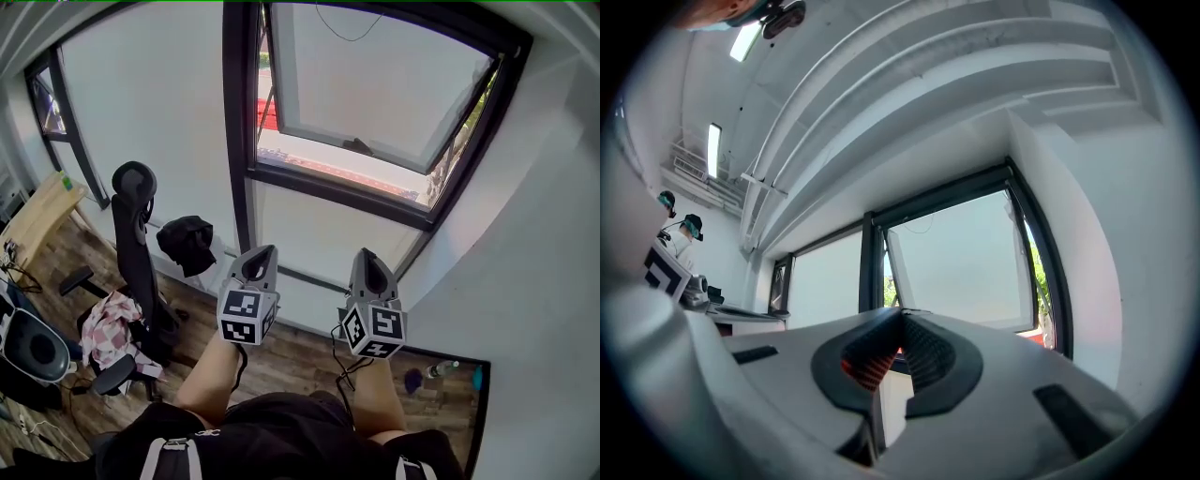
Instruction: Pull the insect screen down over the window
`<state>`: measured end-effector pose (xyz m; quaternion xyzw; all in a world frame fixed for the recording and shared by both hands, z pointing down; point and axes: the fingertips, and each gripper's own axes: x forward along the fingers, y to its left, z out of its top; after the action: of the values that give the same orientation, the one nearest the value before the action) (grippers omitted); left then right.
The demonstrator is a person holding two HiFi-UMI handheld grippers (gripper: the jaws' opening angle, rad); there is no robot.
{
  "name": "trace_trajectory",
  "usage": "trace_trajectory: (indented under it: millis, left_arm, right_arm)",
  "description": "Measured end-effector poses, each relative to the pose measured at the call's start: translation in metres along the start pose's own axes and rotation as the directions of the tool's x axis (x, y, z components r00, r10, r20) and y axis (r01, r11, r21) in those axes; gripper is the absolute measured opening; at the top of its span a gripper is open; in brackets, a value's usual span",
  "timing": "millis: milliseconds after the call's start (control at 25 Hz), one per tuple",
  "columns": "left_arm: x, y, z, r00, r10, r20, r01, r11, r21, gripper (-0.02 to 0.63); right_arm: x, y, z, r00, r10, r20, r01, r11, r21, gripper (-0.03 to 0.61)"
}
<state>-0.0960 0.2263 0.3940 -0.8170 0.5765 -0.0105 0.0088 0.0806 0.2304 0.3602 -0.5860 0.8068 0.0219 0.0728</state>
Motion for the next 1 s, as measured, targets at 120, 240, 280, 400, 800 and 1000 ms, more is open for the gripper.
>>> trace_trajectory:
  millis: [120, 240, 280, 400, 800, 1000]
  left_arm:
    - [-0.007, 0.012, -0.008, 1.0, 0.001, -0.008, -0.001, 1.0, -0.013, 0.006]
    - [-0.004, 0.022, -0.011, 1.0, 0.005, -0.012, -0.005, 1.0, -0.024, 0.006]
    - [-0.001, 0.024, -0.012, 1.0, 0.008, -0.015, -0.008, 1.0, -0.025, 0.006]
    - [0.01, 0.031, -0.017, 1.0, 0.01, -0.023, -0.01, 1.0, -0.028, 0.007]
    - [0.094, 0.054, -0.023, 0.999, 0.015, -0.029, -0.015, 1.0, -0.001, 0.008]
    - [0.153, 0.061, -0.018, 1.0, 0.008, -0.007, -0.008, 1.0, 0.006, 0.008]
  right_arm:
    - [-0.001, 0.013, -0.005, 1.0, -0.005, -0.008, 0.005, 1.0, -0.022, 0.005]
    - [0.003, 0.011, -0.004, 1.0, -0.02, -0.005, 0.02, 1.0, -0.023, 0.005]
    - [0.005, 0.008, -0.004, 1.0, -0.028, -0.003, 0.028, 0.999, -0.025, 0.005]
    - [0.014, 0.0, -0.008, 0.999, -0.048, 0.001, 0.048, 0.999, -0.025, 0.005]
    - [0.089, -0.047, -0.025, 0.997, -0.07, 0.014, 0.07, 0.998, -0.001, 0.005]
    - [0.142, -0.077, -0.031, 0.998, -0.063, 0.022, 0.063, 0.998, -0.002, 0.005]
